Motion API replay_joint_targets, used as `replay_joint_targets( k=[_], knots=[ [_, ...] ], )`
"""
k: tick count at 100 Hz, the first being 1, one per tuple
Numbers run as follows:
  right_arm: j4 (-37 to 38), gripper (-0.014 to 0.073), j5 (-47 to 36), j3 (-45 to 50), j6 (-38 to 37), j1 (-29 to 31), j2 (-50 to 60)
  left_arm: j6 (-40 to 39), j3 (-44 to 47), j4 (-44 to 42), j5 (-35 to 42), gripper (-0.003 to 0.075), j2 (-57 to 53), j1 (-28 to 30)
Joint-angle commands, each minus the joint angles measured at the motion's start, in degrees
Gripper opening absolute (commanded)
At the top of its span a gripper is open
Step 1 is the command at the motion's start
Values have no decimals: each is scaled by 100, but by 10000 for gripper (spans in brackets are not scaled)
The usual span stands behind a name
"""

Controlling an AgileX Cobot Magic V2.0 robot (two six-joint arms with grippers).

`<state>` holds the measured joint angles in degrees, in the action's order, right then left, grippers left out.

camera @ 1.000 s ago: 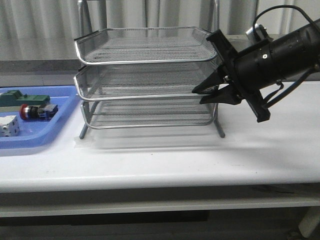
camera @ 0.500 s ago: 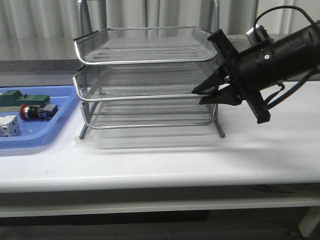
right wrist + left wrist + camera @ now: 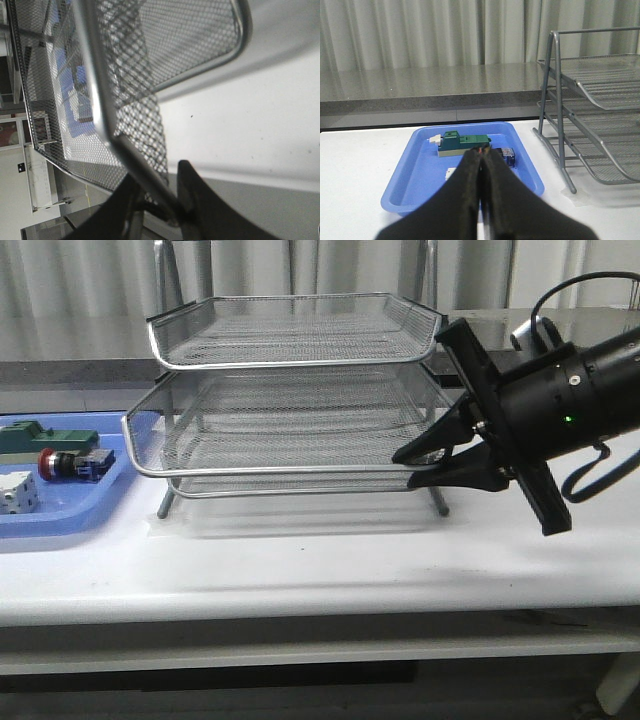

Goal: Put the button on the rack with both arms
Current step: 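Pull the middle wire tray out toward the robot with the right gripper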

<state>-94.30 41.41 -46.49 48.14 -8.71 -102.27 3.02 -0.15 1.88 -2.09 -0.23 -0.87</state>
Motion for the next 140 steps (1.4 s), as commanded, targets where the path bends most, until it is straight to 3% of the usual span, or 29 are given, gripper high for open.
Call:
replay_joint_targets(
  k=[1,39,69,79,110,140],
  knots=[
    [605,36,168,279,328,-61,397,-60,317,9,504,-21,-181,13],
    [605,36,56,1173,494,-61,1112,-60,317,9,504,-21,-181,13],
    [578,49,18,1236,554,-61,1169,-60,317,9,504,-21,-181,13],
    [578,113,23,1236,641,-61,1169,-60,317,9,504,-21,-181,13],
    [578,475,78,1236,862,-61,1261,-60,317,9,504,-21,-181,13],
    [725,492,-131,1236,874,-43,1920,-60,317,9,504,-21,-181,13]
  ],
)
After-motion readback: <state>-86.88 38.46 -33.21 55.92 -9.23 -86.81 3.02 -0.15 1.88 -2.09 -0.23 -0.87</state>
